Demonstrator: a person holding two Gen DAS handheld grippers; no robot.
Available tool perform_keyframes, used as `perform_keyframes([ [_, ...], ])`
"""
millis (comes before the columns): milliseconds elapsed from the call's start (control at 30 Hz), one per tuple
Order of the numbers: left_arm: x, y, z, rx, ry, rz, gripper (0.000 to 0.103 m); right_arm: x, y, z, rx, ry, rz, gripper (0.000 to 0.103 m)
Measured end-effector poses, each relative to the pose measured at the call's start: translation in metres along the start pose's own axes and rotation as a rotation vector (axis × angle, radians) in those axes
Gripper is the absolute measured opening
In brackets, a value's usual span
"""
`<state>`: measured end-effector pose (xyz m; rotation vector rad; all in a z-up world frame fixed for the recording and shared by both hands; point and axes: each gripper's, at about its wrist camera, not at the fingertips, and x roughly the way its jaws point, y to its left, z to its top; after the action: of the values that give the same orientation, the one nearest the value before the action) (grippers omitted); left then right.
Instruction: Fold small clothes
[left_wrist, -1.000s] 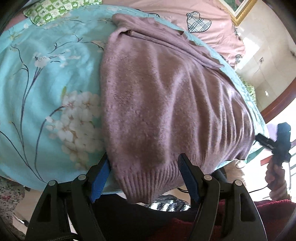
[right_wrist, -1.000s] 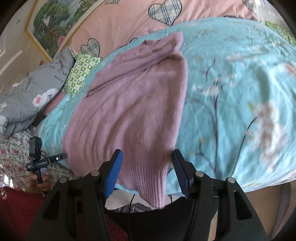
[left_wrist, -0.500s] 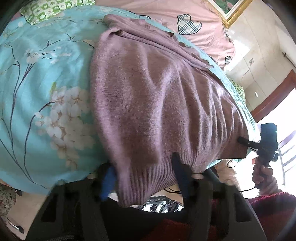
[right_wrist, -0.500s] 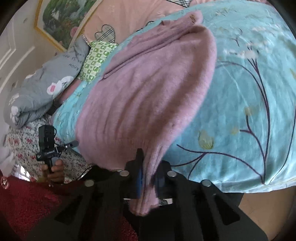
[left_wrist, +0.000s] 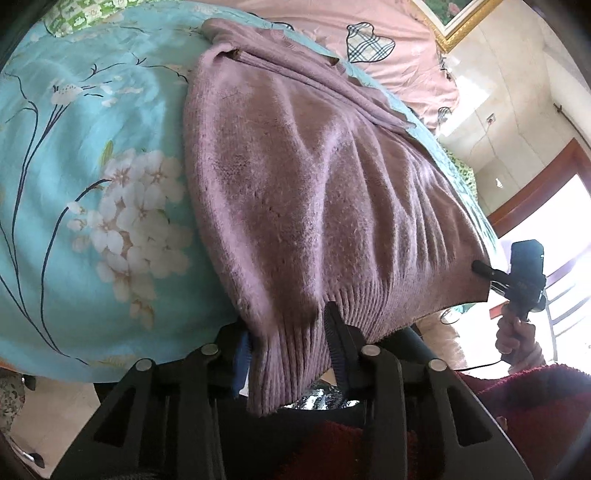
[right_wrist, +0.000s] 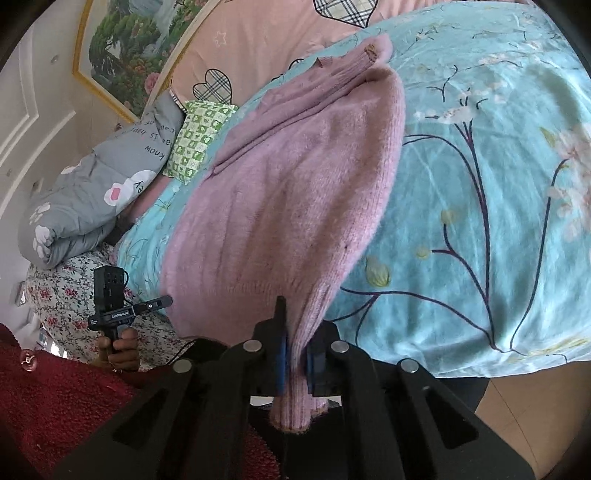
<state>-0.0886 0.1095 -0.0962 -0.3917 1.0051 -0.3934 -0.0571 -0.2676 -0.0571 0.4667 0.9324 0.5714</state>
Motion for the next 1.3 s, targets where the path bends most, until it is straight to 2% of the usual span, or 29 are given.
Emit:
perform_keyframes([
  [33,-0.001,0.001,-0.001,-0.001,-0.003,-0.009,0.033,0.000,-0.001,0.000,0.001,0.000,0.002,0.008],
  [67,-0.002,0.002,-0.002,-0.004,-0.009,-0.015,0.023,-0.001,0.000,0.000,0.003,-0.004,0.006,0.008],
  [133,-0.005,0.005,-0.003,-0.005,-0.012,-0.033,0.016,-0.003,-0.002,0.000,0.004,-0.006,0.011,0.008],
  [167,-0.007,0.004,-0.003,0.001,-0.021,-0.037,0.007,-0.004,-0.002,0.001,0.003,-0.007,0.012,0.008],
  [267,-0.020,-0.003,-0.001,0.042,-0.062,-0.035,0.005,-0.007,0.000,0.002,0.009,-0.017,0.040,0.008],
  [433,-0.055,-0.015,0.014,0.043,-0.166,-0.086,0.004,-0.019,0.010,0.013,-0.004,-0.058,0.116,0.008],
  [600,-0.091,-0.025,0.046,0.038,-0.308,-0.114,0.004,-0.044,0.026,0.039,-0.022,-0.160,0.207,0.008],
  [667,-0.103,-0.030,0.065,0.055,-0.370,-0.108,0.004,-0.057,0.029,0.056,-0.027,-0.222,0.238,0.008],
  [767,-0.113,-0.027,0.094,0.067,-0.430,-0.144,0.004,-0.067,0.034,0.082,-0.032,-0.295,0.267,0.008],
  [933,-0.108,-0.024,0.142,0.056,-0.508,-0.133,0.004,-0.064,0.034,0.124,-0.047,-0.352,0.273,0.008],
  [1133,-0.081,-0.020,0.220,0.052,-0.525,-0.098,0.004,-0.039,0.022,0.193,-0.014,-0.384,0.209,0.008],
  [1300,-0.039,-0.004,0.298,0.027,-0.509,-0.057,0.004,0.002,0.000,0.259,0.043,-0.354,0.137,0.008],
])
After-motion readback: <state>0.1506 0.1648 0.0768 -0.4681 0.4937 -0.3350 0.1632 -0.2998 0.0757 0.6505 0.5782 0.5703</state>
